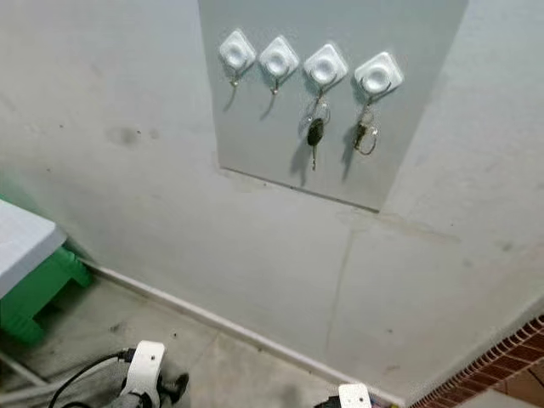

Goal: Hang keys on a hook

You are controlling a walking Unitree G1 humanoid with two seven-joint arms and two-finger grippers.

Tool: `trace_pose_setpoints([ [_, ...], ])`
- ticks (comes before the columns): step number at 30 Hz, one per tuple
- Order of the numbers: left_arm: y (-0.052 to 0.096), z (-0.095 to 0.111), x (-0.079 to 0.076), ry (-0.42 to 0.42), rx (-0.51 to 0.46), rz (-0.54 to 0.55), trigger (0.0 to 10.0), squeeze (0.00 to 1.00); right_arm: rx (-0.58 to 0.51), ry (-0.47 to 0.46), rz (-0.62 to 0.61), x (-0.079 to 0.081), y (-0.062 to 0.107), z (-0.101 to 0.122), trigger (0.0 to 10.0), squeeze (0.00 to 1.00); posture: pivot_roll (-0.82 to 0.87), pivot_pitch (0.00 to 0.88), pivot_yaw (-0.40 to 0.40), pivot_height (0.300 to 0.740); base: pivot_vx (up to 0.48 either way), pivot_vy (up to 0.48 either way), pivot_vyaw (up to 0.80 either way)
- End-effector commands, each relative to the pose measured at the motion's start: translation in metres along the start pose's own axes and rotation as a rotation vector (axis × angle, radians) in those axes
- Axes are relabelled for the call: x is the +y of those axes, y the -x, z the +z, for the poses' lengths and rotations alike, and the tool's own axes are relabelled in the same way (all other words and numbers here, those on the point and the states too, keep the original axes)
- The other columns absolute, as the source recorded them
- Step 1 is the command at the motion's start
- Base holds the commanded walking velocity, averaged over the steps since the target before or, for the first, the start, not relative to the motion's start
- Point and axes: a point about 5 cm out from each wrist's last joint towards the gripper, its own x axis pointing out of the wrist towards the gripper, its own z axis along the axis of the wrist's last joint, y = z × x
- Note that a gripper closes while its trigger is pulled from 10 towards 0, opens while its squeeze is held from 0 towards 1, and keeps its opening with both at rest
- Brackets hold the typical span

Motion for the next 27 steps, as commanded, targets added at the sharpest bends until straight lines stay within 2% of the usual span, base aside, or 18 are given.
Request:
trace_pose_setpoints([
  [1,0.0024,-0.0056,0.0083,-0.005,0.022,0.026,10.0,0.00,0.012,-0.010,0.010,0.0038,-0.0002,-0.0011,10.0,0.00,-0.06,0.007,0.029,0.740,0.000,0.000,0.80],
  [27,0.0026,-0.0065,0.0092,-0.035,0.033,0.021,10.0,0.00,0.014,0.010,0.023,0.0052,-0.0007,0.0003,10.0,0.00,-0.06,0.000,0.028,0.740,0.000,0.000,0.80],
])
